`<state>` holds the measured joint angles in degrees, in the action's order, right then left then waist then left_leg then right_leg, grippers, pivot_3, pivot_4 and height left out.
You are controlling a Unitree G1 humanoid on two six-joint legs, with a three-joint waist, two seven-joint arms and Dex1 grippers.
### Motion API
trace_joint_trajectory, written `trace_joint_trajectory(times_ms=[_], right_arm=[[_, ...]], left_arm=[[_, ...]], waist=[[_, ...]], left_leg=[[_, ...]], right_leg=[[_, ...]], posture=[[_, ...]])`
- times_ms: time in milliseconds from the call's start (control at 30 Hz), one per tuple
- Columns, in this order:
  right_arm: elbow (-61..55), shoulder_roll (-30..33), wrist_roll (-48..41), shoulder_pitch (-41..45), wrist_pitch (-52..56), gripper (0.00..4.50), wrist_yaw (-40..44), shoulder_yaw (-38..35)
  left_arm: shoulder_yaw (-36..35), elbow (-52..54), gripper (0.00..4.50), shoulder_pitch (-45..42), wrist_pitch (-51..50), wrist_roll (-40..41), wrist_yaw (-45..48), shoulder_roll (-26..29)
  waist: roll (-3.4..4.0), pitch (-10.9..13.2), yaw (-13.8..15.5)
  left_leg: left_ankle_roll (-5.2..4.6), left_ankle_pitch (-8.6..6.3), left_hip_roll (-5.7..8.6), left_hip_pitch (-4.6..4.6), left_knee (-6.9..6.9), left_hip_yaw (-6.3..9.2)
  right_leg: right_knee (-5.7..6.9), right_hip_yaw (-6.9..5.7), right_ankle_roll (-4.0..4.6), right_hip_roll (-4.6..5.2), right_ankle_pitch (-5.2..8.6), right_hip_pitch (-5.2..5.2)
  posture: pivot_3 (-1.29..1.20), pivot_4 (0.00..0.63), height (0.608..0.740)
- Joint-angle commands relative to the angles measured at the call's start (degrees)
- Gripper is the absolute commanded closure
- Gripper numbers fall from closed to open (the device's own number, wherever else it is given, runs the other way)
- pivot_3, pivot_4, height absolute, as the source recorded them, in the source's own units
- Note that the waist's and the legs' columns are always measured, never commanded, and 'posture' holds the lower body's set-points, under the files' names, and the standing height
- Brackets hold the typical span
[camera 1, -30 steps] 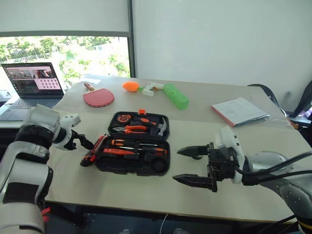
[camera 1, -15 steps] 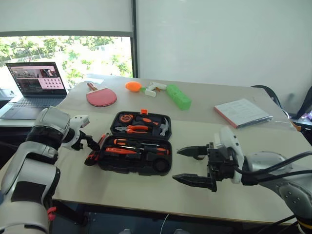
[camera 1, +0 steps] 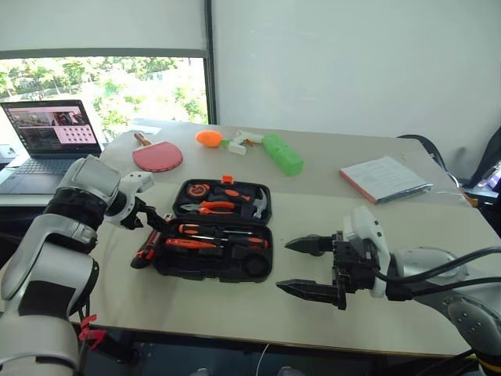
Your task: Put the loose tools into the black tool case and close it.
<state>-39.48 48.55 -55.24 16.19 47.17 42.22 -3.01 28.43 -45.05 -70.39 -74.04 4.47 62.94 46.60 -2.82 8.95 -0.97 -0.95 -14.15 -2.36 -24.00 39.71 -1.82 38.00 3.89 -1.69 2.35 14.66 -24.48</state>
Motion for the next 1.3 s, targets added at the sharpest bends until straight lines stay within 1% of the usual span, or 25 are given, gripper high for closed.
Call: trace_joint_trajectory(times_ms=[33, 200, 333, 500, 833, 1000, 1300], right_arm=[[-1.16, 0.19, -0.22, -0.14, -0.92, 0.0, 0.29, -1.81], [-1.15, 0.52, -0.04, -0.42, -0.95, 0.0, 1.07, -1.62], [-0.92, 0.31, -0.08, 0.3, -0.71, 0.0, 1.23, -1.15], [-0.64, 0.59, -0.4, 0.73, -0.4, 0.0, 1.79, -1.3], [-0.49, 0.12, -0.62, 1.46, -0.11, 0.0, 1.64, -0.77], [-0.61, -0.34, -1.0, 1.21, -0.08, 0.0, 0.84, -1.11], [-1.23, -0.6, -1.29, 0.34, -0.12, 0.0, -0.22, -1.35]], left_arm=[[-1.28, -2.12, 0.05, -0.84, 1.63, -1.58, -0.52, 1.39], [-1.2, -3.23, 0.05, -1.1, 2.3, -2.3, 0.3, 2.83], [-1.55, -2.63, 0.05, 0.16, 1.71, -2.42, -0.32, 1.56], [-1.96, -2.1, 0.05, 0.28, 1.27, -2.55, -0.26, 1.52], [-3.21, -2.32, 0.05, 0.4, 0.97, -2.24, -1.36, -2.16], [-3.47, -4.01, 0.05, 1.12, 2.84, -3.0, -2.63, -3.86], [-3.92, -4.72, 0.05, -0.17, 2.53, -3.08, -2.2, -6.88]], waist=[[0.0, 0.0, 0.05], [0.0, 0.0, 0.0], [0.0, 0.0, 0.16], [-0.01, 0.01, 0.23], [-0.01, 0.01, 0.28], [-0.01, 0.01, 0.68], [-0.01, 0.01, 1.5]], left_leg=[[0.0, 0.0, 0.0, 0.0, 0.0, 0.01], [0.0, 0.0, 0.0, -0.03, 0.02, 0.01], [0.0, 0.0, 0.01, -0.04, 0.02, 0.02], [0.0, 0.0, 0.04, -0.08, 0.05, 0.04], [0.0, 0.0, 0.1, -0.1, 0.06, 0.1], [0.0, 0.0, 0.23, -0.16, 0.1, 0.15], [0.0, 0.0, 0.38, -0.16, 0.15, 0.2]], right_leg=[[0.0, 0.0, 0.0, 0.0, 0.0, 0.0], [-0.01, 0.0, 0.0, 0.0, 0.0, -0.01], [-0.01, -0.01, 0.0, 0.0, 0.0, -0.02], [-0.01, -0.04, -0.01, 0.05, 0.0, -0.02], [0.0, -0.06, -0.04, 0.1, 0.01, -0.02], [0.0, -0.08, -0.13, 0.22, 0.03, -0.01], [-0.02, -0.08, -0.26, 0.34, 0.06, 0.08]], posture=[[0.0, 0.15, 0.74], [0.0, 0.15, 0.74], [0.0, 0.15, 0.74], [0.0, 0.15, 0.74], [0.0, 0.15, 0.74], [0.0, 0.15, 0.74], [0.0, 0.15, 0.74]])
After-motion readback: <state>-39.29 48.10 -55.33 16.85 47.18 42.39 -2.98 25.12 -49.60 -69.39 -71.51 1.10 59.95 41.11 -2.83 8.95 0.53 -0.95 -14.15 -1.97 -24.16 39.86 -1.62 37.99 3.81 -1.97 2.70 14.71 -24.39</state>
